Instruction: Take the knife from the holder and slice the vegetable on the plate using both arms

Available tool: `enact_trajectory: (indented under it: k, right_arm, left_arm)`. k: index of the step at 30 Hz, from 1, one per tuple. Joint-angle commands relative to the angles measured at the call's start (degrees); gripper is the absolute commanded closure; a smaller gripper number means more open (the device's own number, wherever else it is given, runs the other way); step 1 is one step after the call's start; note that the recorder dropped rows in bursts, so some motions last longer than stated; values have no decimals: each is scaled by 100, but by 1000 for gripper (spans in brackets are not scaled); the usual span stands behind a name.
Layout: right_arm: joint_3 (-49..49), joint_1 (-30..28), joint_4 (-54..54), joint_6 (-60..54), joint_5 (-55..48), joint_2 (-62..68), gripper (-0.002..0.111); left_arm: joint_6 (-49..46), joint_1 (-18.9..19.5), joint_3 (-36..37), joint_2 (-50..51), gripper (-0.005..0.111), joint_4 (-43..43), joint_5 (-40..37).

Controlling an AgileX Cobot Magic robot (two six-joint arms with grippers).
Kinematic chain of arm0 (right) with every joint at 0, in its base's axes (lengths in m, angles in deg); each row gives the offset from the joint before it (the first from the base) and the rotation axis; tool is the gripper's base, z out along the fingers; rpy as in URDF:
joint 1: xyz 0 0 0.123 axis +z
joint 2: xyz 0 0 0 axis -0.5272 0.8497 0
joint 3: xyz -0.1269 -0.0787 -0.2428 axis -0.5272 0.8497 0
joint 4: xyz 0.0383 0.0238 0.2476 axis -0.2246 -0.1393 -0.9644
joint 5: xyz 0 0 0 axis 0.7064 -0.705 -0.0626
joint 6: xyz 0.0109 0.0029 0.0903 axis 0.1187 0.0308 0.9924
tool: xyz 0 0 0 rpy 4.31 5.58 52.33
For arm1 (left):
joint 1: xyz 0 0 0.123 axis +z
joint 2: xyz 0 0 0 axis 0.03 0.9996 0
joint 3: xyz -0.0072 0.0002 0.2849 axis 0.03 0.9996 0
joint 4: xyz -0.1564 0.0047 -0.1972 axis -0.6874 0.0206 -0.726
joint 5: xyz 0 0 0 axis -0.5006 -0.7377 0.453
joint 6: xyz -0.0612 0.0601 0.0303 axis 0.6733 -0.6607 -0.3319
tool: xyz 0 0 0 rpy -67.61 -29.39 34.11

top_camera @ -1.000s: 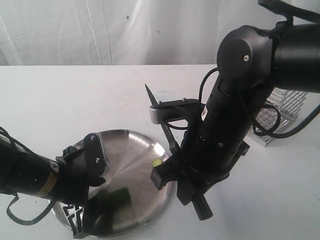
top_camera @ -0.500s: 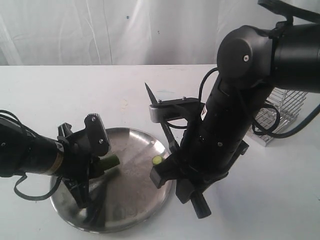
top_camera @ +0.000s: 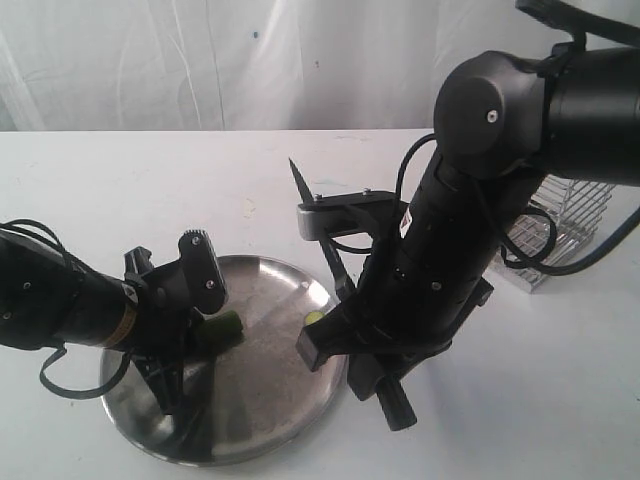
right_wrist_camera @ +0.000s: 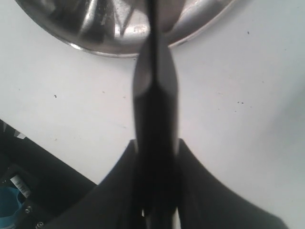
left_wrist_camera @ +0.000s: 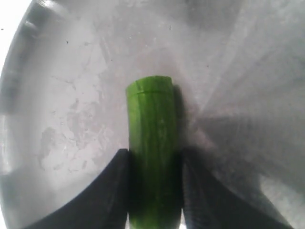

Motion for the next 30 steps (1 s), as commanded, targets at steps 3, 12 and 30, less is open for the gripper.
enact_trajectory:
  k: [3, 12, 30]
  right_arm:
    - [1, -31, -150, -14, -13, -62, 108]
    - [1, -31, -205, -14, 163, -52, 108]
    - [-1578, 124, -1614, -692, -851, 2062, 108]
  left_arm:
    - [-26, -4, 45, 141, 39, 65, 176]
    - [248, -4, -209, -829, 26, 65, 323]
    - [2622, 888, -398, -1327, 107, -244, -486]
